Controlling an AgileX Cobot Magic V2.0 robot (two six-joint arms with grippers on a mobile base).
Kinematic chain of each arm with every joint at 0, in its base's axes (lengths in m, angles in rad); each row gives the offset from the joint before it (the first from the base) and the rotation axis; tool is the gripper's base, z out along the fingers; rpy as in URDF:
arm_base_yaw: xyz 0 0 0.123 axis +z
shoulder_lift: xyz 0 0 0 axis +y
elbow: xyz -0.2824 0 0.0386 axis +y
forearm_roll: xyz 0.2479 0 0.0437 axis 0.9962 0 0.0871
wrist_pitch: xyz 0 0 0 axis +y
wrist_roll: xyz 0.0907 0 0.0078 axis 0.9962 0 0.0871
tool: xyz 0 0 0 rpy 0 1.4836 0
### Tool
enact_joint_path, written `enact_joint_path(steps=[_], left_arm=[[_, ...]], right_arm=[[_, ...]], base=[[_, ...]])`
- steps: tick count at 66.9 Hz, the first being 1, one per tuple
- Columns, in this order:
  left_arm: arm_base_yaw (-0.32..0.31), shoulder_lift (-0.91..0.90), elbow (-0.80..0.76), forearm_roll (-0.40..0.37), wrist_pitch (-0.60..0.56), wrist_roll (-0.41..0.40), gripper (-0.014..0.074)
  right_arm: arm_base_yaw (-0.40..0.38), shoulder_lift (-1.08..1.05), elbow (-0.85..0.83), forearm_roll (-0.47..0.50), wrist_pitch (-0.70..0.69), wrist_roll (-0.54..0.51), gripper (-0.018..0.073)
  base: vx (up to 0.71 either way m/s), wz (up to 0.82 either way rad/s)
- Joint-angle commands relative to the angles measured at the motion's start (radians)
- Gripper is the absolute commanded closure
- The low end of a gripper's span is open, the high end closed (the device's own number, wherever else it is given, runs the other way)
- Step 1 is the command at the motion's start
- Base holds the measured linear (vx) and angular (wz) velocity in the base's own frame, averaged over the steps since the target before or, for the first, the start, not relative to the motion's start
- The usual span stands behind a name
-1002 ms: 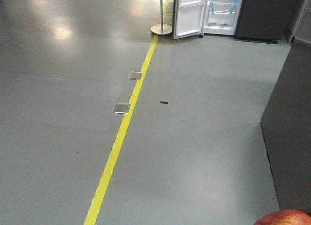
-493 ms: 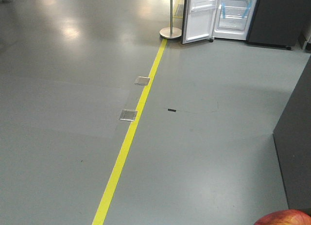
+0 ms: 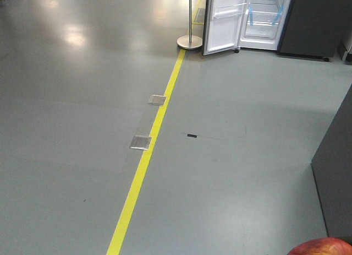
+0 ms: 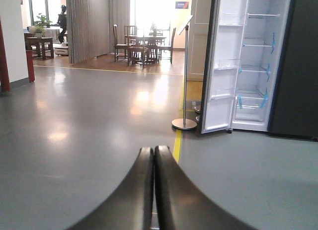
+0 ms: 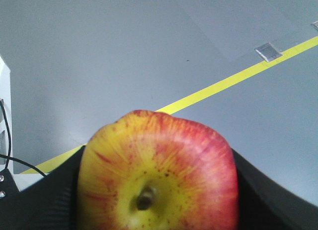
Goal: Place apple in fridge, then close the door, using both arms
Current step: 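Drive toward the open white refrigerator carrying the apple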
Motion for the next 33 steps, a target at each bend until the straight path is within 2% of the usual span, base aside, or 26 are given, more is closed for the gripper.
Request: enact_joint_path(steps=[1,33], left_arm=[[-0.007,-0.016,-0.017,-0.006,-0.077,-0.004,0.0603],[-0.007,-0.016,-0.017,-0.006,-0.077,-0.004,0.0603]], right_arm=[[0.001,0.006,-0.026,0.025,-0.055,-0.009,0.0402],[0.001,0.006,-0.026,0.025,-0.052,-0.009,0.0400]], base=[[0.23,-0.09],[0.24,-0.08]])
